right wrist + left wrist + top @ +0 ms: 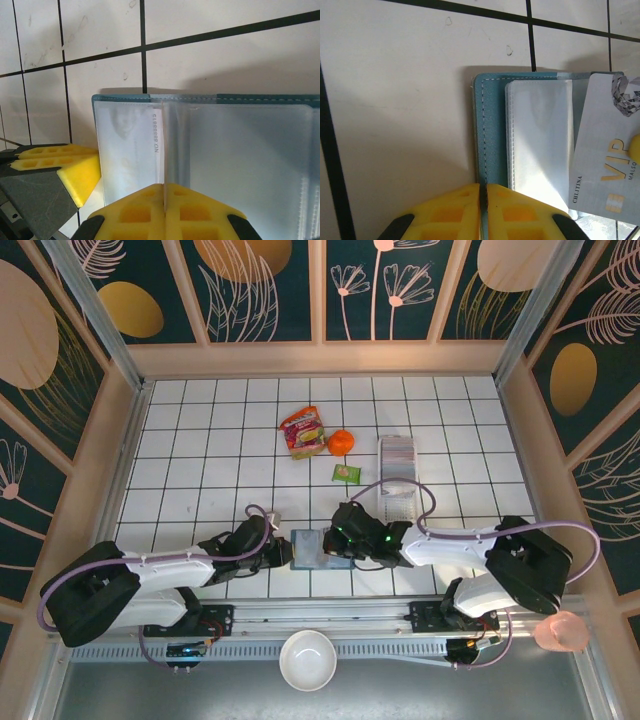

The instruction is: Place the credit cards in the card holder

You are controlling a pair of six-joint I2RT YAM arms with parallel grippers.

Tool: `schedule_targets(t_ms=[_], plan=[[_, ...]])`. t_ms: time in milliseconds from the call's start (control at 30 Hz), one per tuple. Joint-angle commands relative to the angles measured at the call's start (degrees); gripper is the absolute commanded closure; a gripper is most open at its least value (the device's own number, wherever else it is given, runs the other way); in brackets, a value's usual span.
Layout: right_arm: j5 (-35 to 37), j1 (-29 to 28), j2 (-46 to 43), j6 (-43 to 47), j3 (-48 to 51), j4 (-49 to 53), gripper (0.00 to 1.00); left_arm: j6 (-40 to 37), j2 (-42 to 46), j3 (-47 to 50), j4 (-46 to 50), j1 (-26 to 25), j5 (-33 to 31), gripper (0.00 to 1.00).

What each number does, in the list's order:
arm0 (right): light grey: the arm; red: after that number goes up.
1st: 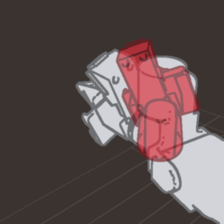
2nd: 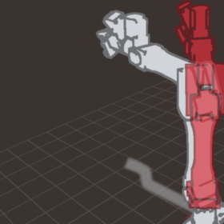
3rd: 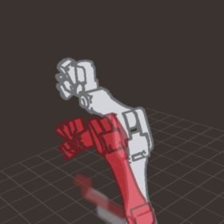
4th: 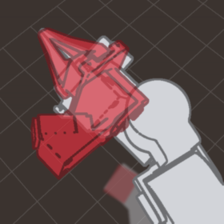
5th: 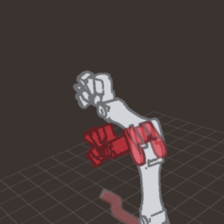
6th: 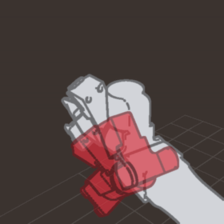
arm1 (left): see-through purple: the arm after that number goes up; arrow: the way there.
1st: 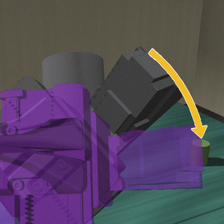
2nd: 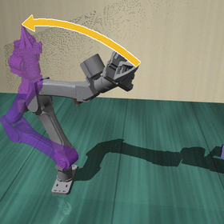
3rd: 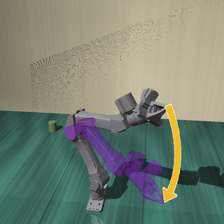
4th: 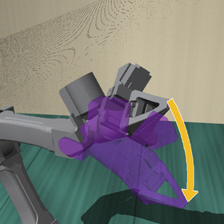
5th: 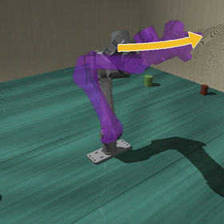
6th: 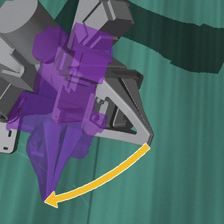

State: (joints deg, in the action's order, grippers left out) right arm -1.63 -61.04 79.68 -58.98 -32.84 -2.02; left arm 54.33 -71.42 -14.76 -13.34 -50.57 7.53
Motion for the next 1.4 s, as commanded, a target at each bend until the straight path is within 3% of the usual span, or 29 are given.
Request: schedule_targets(t_ms=[0,533,667,833,1167,1267,1367], plan=[[-2.1,0.3,2.5,1.1,1.2,-1.2,1.0,1.0,-3.2,1.5,2.4,-1.1,5.6,0.91],[-4.0,0.3,2.9,-4.5,4.5,-3.1,1.0,0.5,-2.9,1.1,4.2,-1.1,4.5,0.91],[-3.6,0.0,3.0,-5.7,5.1,-3.7,1.0,0.4,-0.8,0.7,7.6,-1.1,1.3,0.88],[-4.1,-0.2,3.4,-5.6,5.6,-5.2,1.0,-0.9,3.0,-1.4,14.3,-1.1,-3.9,0.76],[-4.8,-0.6,4.3,-5.1,5.9,-5.4,1.0,0.9,11.0,-2.6,21.3,-1.1,-12.3,0.82],[-4.8,-0.6,4.0,-4.9,5.9,-4.9,1.0,0.4,12.5,-2.9,21.3,-1.1,-11.6,0.81],[-5.0,-0.9,3.7,-4.6,5.8,-4.9,1.0,-1.4,11.5,-3.3,17.7,-1.1,-5.9,0.83]])
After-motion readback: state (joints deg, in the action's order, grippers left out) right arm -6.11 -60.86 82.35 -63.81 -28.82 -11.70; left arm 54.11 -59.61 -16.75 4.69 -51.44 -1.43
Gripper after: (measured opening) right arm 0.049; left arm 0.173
